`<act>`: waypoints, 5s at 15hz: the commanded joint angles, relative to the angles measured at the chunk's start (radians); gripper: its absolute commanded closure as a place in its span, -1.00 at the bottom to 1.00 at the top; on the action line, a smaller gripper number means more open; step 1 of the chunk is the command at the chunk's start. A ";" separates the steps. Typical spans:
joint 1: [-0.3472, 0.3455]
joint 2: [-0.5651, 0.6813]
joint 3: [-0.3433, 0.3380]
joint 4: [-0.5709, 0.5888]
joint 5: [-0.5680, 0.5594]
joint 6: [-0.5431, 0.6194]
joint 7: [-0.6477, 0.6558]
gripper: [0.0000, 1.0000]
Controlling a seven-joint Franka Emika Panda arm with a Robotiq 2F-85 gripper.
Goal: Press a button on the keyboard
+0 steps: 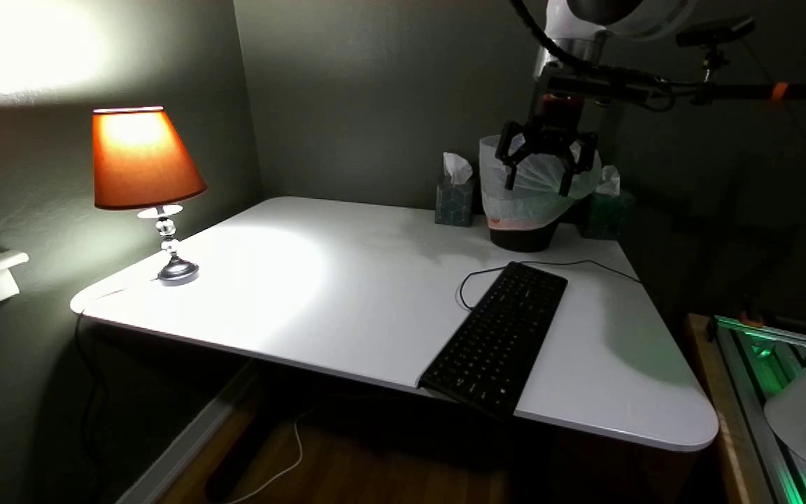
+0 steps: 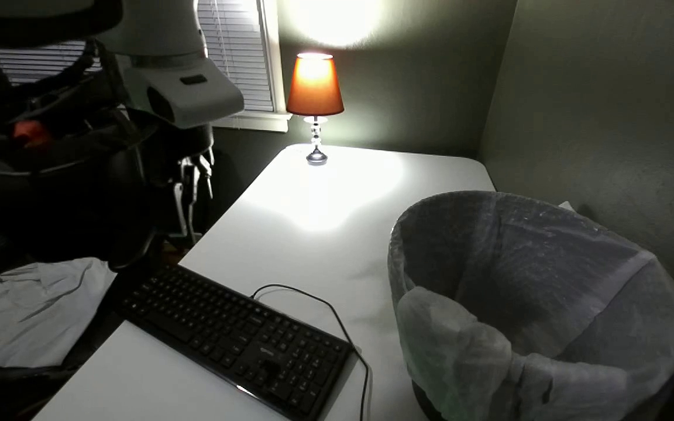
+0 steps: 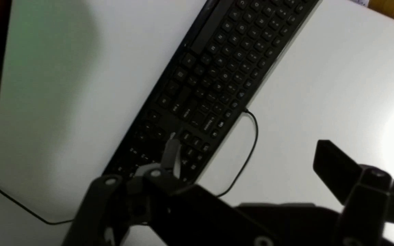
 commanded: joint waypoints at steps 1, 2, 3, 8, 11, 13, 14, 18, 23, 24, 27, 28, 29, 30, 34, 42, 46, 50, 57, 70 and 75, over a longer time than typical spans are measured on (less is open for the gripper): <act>-0.014 0.003 -0.010 -0.013 0.000 -0.003 0.022 -1.00; -0.026 0.007 -0.019 -0.026 0.000 -0.003 0.035 -1.00; -0.032 0.009 -0.024 -0.033 0.000 -0.003 0.040 -1.00; -0.039 0.034 -0.035 -0.026 0.012 -0.007 0.058 -1.00; -0.049 0.096 -0.069 -0.017 0.041 0.018 0.043 -1.00; -0.046 0.130 -0.096 -0.021 0.084 0.035 0.027 -1.00; -0.045 0.145 -0.108 -0.024 0.109 0.048 0.019 -1.00; -0.044 0.234 -0.147 -0.015 0.204 0.101 -0.016 -0.48; -0.044 0.342 -0.177 0.009 0.333 0.150 -0.073 0.29; -0.046 0.364 -0.181 0.018 0.353 0.154 -0.083 0.43; -0.052 0.425 -0.191 0.045 0.399 0.159 -0.101 0.91; -0.054 0.443 -0.193 0.053 0.410 0.167 -0.103 0.98; -0.056 0.460 -0.195 0.061 0.420 0.170 -0.106 1.00; -0.058 0.476 -0.197 0.069 0.428 0.181 -0.107 1.00; -0.074 0.536 -0.210 0.097 0.432 0.168 -0.105 1.00; -0.104 0.611 -0.234 0.133 0.425 0.159 -0.108 1.00; -0.120 0.640 -0.239 0.153 0.424 0.156 -0.122 1.00; -0.135 0.662 -0.234 0.168 0.433 0.155 -0.153 1.00; -0.148 0.696 -0.218 0.190 0.461 0.150 -0.231 1.00; -0.145 0.753 -0.193 0.235 0.497 0.150 -0.284 1.00; -0.150 0.770 -0.194 0.250 0.496 0.132 -0.280 1.00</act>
